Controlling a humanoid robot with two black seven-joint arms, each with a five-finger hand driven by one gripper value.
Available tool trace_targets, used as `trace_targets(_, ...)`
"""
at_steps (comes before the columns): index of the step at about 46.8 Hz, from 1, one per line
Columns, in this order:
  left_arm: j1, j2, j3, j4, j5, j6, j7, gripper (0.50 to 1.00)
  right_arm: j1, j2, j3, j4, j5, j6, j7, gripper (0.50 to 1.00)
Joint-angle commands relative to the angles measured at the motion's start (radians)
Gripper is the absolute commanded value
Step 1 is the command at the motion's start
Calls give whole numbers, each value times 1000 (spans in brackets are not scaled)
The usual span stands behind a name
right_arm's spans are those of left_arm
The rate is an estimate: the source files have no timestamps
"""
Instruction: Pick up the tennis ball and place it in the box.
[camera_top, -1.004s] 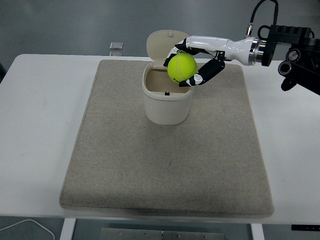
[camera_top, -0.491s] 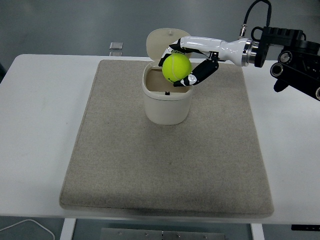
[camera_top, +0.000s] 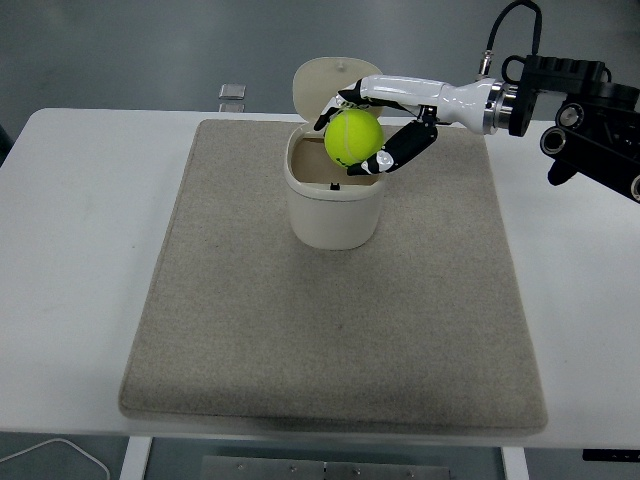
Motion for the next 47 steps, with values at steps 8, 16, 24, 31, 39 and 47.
trace_targets(8,0,0,0,0,0,0,1,996,0,1,-2,0,2,0,0,860)
trace_targets(16,0,0,0,0,0,0,1,996,3,-8,0,3,31,58,0,860)
trace_targets(24,0,0,0,0,0,0,-1,996,11,-50,9,2,159,222,-3,860)
trace_targets(31,0,0,0,0,0,0,-1,996,9,-84,11,0,226,284,-51,860)
trace_targets(39,0,0,0,0,0,0,1,996,6,-117,5,-17,348,342,-110,860)
trace_targets(47,0,0,0,0,0,0,1,996,-21,-122,-3,-80,511,350,-156,860)
